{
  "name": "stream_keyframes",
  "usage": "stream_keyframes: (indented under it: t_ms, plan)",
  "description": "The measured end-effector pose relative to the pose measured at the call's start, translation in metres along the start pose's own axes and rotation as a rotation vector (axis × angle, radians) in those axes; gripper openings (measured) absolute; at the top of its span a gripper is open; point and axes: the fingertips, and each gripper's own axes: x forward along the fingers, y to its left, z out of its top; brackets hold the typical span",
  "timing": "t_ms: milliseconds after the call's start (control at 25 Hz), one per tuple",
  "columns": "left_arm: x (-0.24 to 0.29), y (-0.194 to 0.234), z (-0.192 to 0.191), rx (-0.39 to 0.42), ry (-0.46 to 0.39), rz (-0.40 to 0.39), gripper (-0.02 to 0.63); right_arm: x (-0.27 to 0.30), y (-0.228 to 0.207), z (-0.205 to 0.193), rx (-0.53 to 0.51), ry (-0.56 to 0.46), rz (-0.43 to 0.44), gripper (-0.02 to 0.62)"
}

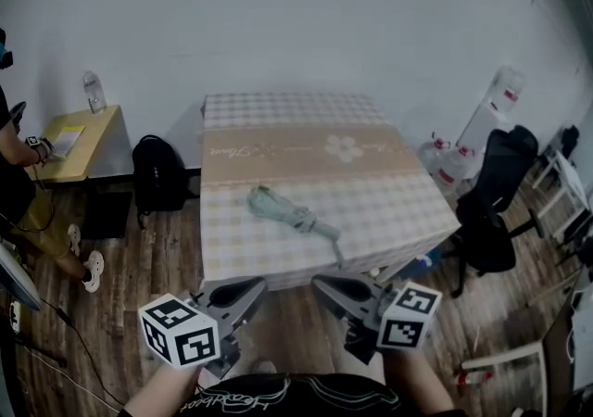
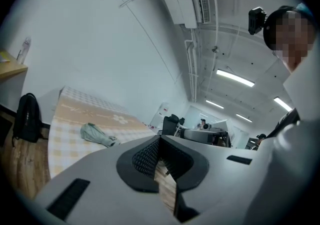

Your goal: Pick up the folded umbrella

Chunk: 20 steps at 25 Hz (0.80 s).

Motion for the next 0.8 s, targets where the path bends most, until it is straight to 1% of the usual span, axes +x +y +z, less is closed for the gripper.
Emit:
stream_keyframes:
  t_ms: [160, 400, 520, 640, 720, 800]
  plan:
    - [0.002, 0.034, 0.017, -0.006, -0.01, 0.01, -0.005, 0.03, -0.013, 0.007, -0.019, 0.022, 0.005, 0.012]
    - [0.013, 0.054, 0.021, -0.022, 0.001, 0.004, -0.005, 0.046, -0.033, 0.004, -0.015, 0.069, -0.003, 0.012]
    - [0.02, 0.065, 0.023, -0.037, 0.006, 0.015, -0.005, 0.052, -0.05, 0.006, -0.006, 0.081, -0.007, 0.012]
    - [0.025, 0.077, 0.028, -0.036, 0.005, 0.032, -0.005, 0.059, -0.069, 0.01, 0.012, 0.086, -0.002, 0.015]
    - [0.028, 0.086, 0.031, -0.042, 0.003, 0.051, -0.005, 0.065, -0.082, 0.011, 0.01, 0.102, 0.002, 0.029]
    - [0.031, 0.096, 0.034, -0.048, 0.004, 0.073, -0.005, 0.072, -0.095, 0.011, 0.002, 0.126, 0.01, 0.065]
